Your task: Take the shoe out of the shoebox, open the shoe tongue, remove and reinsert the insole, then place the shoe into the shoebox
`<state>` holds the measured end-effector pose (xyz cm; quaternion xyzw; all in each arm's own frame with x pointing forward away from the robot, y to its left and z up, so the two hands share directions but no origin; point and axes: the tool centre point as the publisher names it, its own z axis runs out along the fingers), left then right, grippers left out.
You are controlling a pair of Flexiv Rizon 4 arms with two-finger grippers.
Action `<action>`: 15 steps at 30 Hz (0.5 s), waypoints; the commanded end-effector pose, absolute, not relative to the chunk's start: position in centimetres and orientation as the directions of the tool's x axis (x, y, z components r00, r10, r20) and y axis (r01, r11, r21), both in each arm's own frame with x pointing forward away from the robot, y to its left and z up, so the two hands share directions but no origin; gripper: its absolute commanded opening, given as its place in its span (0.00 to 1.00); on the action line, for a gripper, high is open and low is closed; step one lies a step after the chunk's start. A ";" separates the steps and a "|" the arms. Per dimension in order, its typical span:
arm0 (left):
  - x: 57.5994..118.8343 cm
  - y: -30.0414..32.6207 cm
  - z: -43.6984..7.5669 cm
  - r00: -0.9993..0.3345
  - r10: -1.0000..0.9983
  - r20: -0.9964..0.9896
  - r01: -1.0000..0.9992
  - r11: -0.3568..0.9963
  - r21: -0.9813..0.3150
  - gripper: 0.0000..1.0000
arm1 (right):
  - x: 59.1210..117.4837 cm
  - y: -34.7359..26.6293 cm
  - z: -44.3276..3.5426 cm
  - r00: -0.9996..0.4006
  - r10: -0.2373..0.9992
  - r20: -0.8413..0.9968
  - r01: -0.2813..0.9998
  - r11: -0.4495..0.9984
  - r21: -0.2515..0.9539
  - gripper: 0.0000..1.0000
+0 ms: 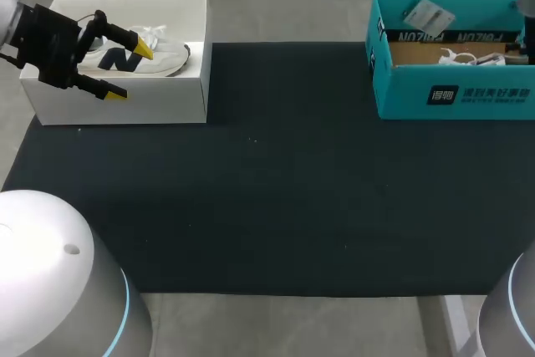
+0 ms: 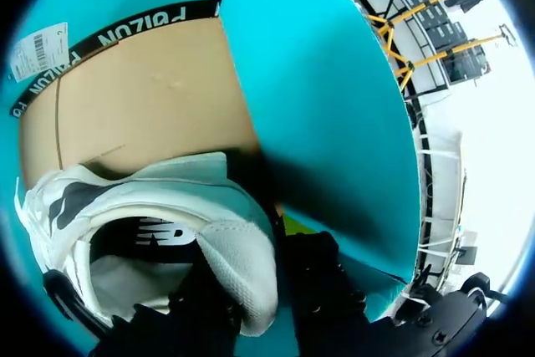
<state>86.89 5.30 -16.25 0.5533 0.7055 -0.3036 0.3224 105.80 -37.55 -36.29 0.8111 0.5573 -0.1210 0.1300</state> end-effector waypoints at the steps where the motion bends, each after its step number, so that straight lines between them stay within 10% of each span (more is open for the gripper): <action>1: 86.8 5.3 -16.2 -0.180 0.588 -0.789 0.976 0.205 -0.071 1.00 | 106.4 -37.7 -36.6 0.355 0.870 -0.342 0.933 -0.353 0.070 0.47; 15: 86.8 5.3 -16.2 -0.180 0.588 -0.789 0.976 0.205 -0.071 1.00 | 105.9 -36.3 -31.9 0.348 0.897 -0.271 0.937 -0.336 0.093 0.91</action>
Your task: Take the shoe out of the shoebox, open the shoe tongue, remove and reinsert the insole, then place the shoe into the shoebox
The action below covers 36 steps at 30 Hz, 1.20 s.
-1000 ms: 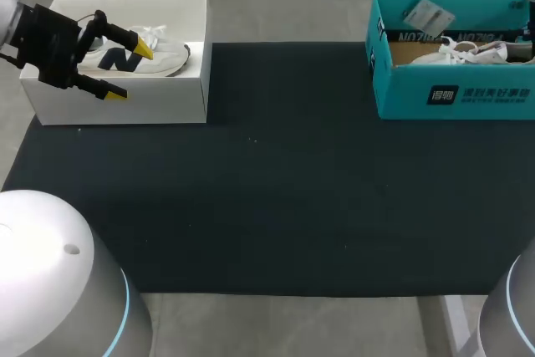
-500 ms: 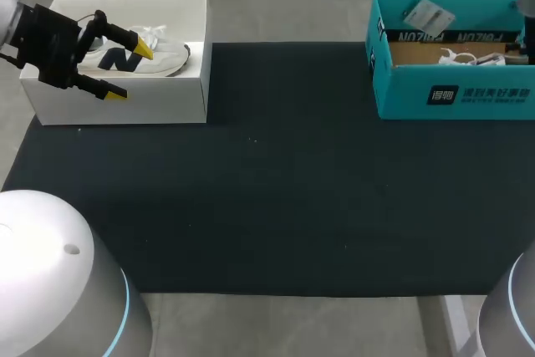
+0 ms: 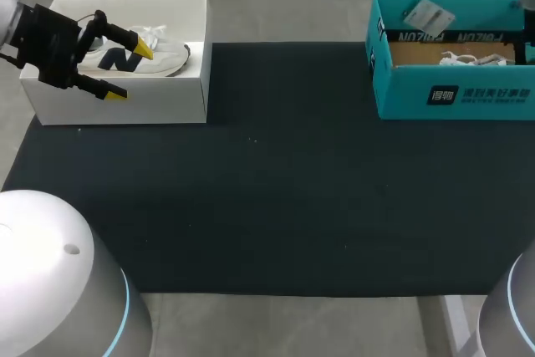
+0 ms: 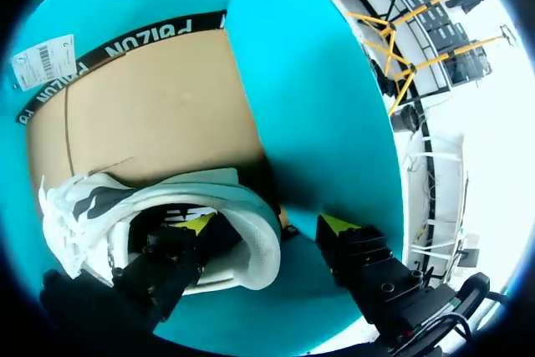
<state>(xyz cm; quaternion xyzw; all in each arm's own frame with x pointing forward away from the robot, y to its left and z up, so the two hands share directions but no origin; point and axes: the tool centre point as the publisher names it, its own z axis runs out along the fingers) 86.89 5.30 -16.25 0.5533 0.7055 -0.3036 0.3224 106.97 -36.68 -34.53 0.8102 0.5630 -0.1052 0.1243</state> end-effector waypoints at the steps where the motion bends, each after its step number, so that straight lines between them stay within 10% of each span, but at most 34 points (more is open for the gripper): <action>1: 86.8 5.3 -16.2 -0.180 0.588 -0.789 0.976 0.205 -0.071 1.00 | 105.8 -36.1 -31.2 0.349 0.903 -0.251 0.937 -0.337 0.088 0.94; 15: 86.8 5.3 -16.2 -0.180 0.588 -0.789 0.976 0.205 -0.071 1.00 | 104.3 -31.5 -23.7 0.300 0.954 -0.021 0.948 -0.296 0.118 1.00; 36: 86.8 5.3 -16.2 -0.180 0.588 -0.789 0.976 0.205 -0.071 1.00 | 96.1 -23.6 -26.7 0.224 0.975 0.006 0.968 -0.223 0.113 1.00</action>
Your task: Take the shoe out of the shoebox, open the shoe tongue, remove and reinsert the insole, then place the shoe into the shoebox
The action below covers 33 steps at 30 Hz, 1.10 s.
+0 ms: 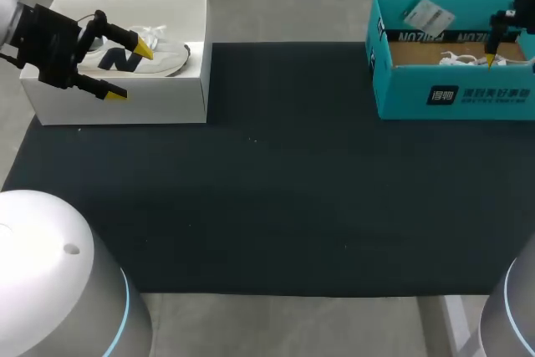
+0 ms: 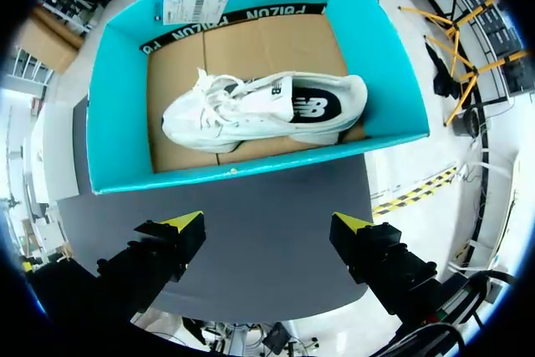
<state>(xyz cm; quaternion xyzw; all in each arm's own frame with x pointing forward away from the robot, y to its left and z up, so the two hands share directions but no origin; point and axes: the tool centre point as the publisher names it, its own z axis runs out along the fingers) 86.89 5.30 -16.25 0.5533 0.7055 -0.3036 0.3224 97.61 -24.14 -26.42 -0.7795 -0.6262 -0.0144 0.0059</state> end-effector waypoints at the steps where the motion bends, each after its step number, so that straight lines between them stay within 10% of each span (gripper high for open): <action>1: 86.8 5.3 -16.2 -0.180 0.588 -0.789 0.976 0.205 -0.071 1.00 | 96.0 -23.7 -26.8 0.227 0.974 0.002 0.967 -0.225 0.123 1.00; 24: 88.5 5.6 -15.0 -0.310 0.532 -0.788 0.930 0.341 -0.136 1.00 | 95.3 -23.8 -27.0 0.224 0.975 0.001 0.961 -0.221 0.167 1.00; 33: 93.8 9.2 -16.0 -0.133 0.734 -0.666 0.935 0.317 0.162 1.00 | 95.3 -23.8 -27.0 0.224 0.975 0.001 0.961 -0.221 0.167 1.00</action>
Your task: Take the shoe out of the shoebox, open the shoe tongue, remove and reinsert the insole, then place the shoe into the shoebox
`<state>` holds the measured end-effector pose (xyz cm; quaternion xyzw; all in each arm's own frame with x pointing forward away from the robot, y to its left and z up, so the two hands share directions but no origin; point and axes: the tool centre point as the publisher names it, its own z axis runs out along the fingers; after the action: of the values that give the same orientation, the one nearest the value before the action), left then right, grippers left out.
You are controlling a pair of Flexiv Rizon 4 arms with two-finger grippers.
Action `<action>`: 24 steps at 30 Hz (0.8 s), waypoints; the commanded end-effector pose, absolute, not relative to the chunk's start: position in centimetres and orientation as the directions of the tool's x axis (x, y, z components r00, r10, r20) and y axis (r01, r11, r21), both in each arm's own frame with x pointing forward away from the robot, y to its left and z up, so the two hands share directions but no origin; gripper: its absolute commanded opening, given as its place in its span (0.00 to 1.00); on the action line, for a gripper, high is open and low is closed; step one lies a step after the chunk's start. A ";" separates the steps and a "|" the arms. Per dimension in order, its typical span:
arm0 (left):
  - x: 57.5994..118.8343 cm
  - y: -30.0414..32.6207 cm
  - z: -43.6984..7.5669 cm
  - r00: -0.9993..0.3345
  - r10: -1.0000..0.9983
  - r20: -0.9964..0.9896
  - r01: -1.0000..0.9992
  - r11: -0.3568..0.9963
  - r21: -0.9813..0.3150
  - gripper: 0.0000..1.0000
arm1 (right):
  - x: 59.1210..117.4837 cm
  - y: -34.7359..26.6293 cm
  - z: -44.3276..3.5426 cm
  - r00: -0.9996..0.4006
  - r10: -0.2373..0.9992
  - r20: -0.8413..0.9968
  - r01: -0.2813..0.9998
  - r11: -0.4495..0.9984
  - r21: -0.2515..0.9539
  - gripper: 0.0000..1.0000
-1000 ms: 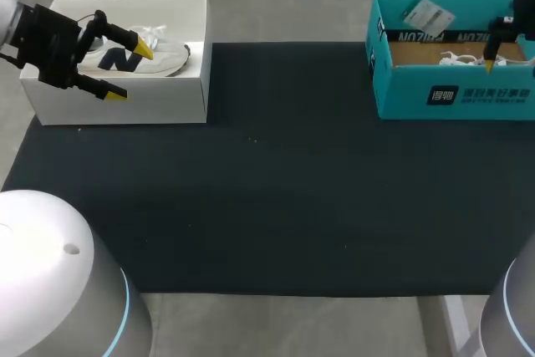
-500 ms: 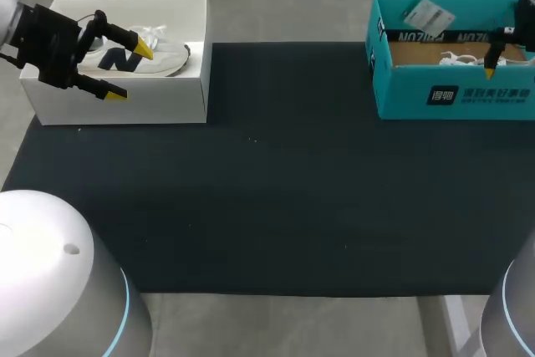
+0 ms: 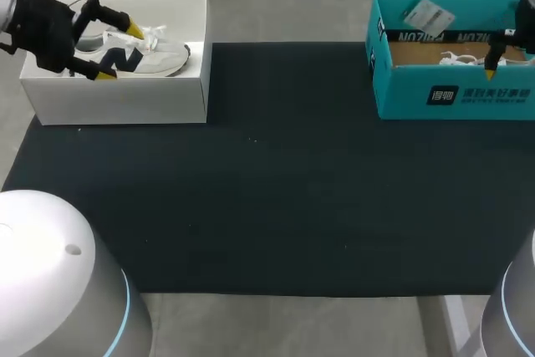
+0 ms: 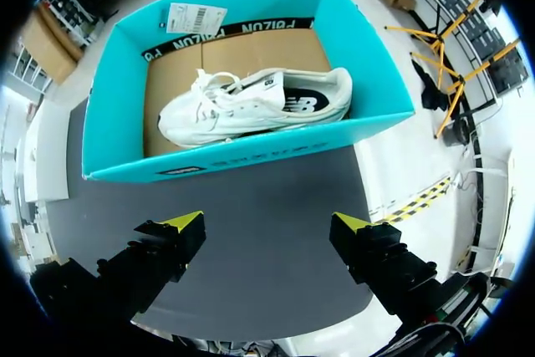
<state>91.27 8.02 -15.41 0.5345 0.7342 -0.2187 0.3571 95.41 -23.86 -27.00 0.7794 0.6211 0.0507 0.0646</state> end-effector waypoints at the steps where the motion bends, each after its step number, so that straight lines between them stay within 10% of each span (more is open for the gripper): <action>1: 94.4 9.6 -15.9 -0.114 0.752 -0.649 0.936 0.301 0.184 1.00 | 95.3 -23.8 -27.0 0.224 0.975 0.001 0.961 -0.221 0.167 1.00; 24: 106.7 18.4 -16.6 -0.037 0.950 -0.309 0.984 0.089 0.156 1.00 | 95.3 -23.8 -27.0 0.224 0.975 0.001 0.961 -0.221 0.167 1.00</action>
<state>103.32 18.23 -16.74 0.6676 0.7116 -0.0221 0.2178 95.35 -23.85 -27.00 0.7794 0.6211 0.0514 0.0645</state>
